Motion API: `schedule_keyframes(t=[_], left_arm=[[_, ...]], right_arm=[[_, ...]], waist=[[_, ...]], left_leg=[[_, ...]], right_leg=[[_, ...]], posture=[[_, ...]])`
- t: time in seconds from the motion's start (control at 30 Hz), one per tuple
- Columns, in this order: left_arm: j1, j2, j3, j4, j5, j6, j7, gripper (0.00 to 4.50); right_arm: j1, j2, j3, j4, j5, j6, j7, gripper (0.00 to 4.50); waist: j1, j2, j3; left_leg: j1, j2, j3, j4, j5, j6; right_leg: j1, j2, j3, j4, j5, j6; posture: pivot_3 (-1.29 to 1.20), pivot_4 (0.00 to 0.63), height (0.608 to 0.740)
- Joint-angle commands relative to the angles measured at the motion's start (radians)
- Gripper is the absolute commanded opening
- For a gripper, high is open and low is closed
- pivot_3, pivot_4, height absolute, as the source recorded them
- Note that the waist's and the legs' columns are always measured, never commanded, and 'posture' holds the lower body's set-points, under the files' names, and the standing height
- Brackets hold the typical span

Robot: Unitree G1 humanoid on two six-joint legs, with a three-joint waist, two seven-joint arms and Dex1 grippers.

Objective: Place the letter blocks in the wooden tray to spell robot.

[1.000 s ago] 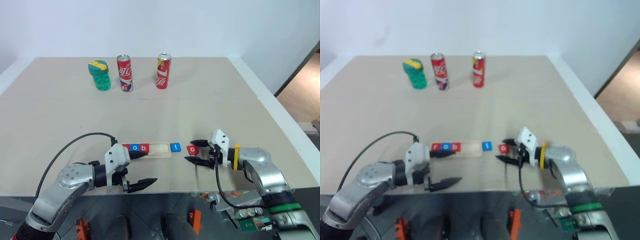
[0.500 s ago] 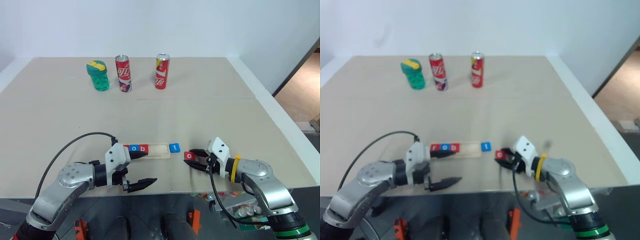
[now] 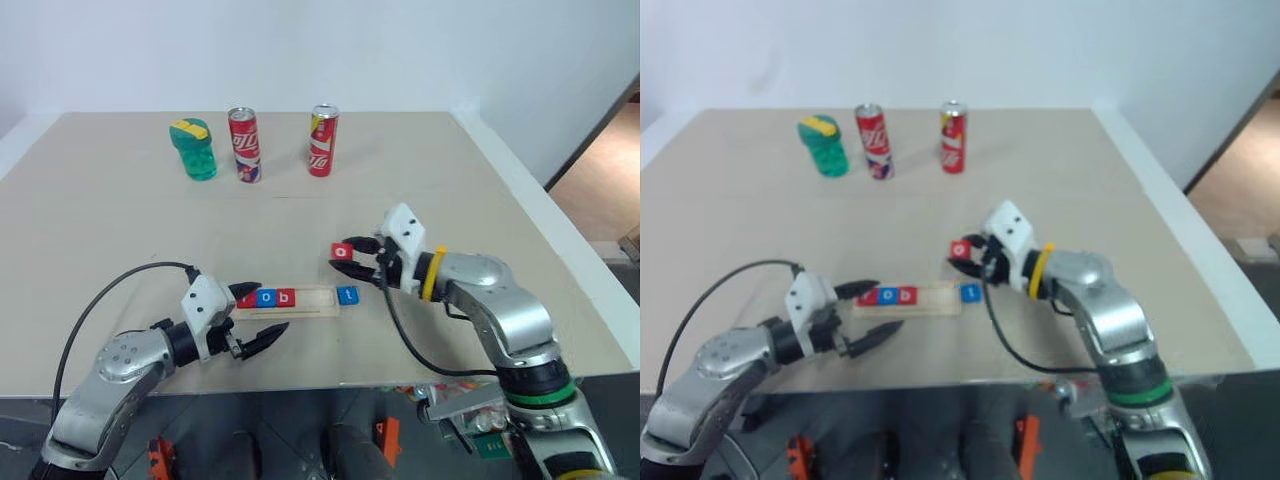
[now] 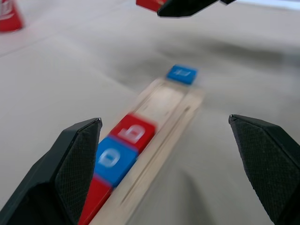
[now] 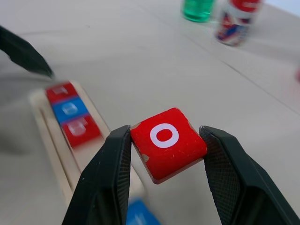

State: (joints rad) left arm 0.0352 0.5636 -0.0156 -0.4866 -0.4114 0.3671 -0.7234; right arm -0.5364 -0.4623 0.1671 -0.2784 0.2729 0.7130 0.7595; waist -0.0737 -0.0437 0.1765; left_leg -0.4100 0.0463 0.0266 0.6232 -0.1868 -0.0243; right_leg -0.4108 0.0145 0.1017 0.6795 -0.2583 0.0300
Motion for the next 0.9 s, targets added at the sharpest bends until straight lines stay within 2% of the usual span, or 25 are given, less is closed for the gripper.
schedule_keyframes(t=[0.03, 0.2, 0.43, 0.9], left_arm=[[0.015, -0.010, 0.036, -0.009, 0.012, -0.053, 0.015, 4.50], [0.037, -0.017, 0.039, -0.008, 0.014, -0.075, 0.017, 4.50], [0.052, -0.019, 0.041, -0.015, 0.014, -0.081, 0.018, 4.50], [0.056, -0.013, 0.026, -0.009, 0.033, -0.096, 0.004, 4.50]], right_arm=[[-0.020, 0.041, 0.055, -0.043, -0.012, 0.056, -0.057, 1.72], [0.022, 0.072, 0.129, -0.055, -0.059, 0.059, -0.121, 1.72], [0.051, 0.066, 0.153, -0.086, -0.069, 0.075, -0.140, 1.72], [0.082, 0.110, 0.153, -0.115, -0.026, 0.155, -0.160, 1.72]], waist=[[0.003, 0.000, 0.000], [0.004, 0.000, 0.000], [0.003, 0.000, 0.000], [0.002, 0.000, 0.000]], left_leg=[[-0.002, 0.000, 0.000, -0.001, -0.001, -0.001], [-0.018, 0.000, -0.001, 0.001, -0.002, -0.003], [-0.019, -0.001, -0.001, 0.005, -0.003, -0.005], [-0.017, 0.001, -0.001, 0.009, -0.003, -0.004]], right_leg=[[-0.002, -0.001, -0.001, 0.000, 0.000, 0.004], [-0.016, -0.002, -0.001, 0.001, 0.003, 0.002], [-0.015, -0.002, -0.002, 0.000, 0.000, 0.007], [-0.013, 0.000, -0.003, 0.001, 0.004, 0.005]], posture=[[0.00, 0.150, 0.740], [0.00, 0.150, 0.740], [0.00, 0.150, 0.740], [0.00, 0.150, 0.740]])
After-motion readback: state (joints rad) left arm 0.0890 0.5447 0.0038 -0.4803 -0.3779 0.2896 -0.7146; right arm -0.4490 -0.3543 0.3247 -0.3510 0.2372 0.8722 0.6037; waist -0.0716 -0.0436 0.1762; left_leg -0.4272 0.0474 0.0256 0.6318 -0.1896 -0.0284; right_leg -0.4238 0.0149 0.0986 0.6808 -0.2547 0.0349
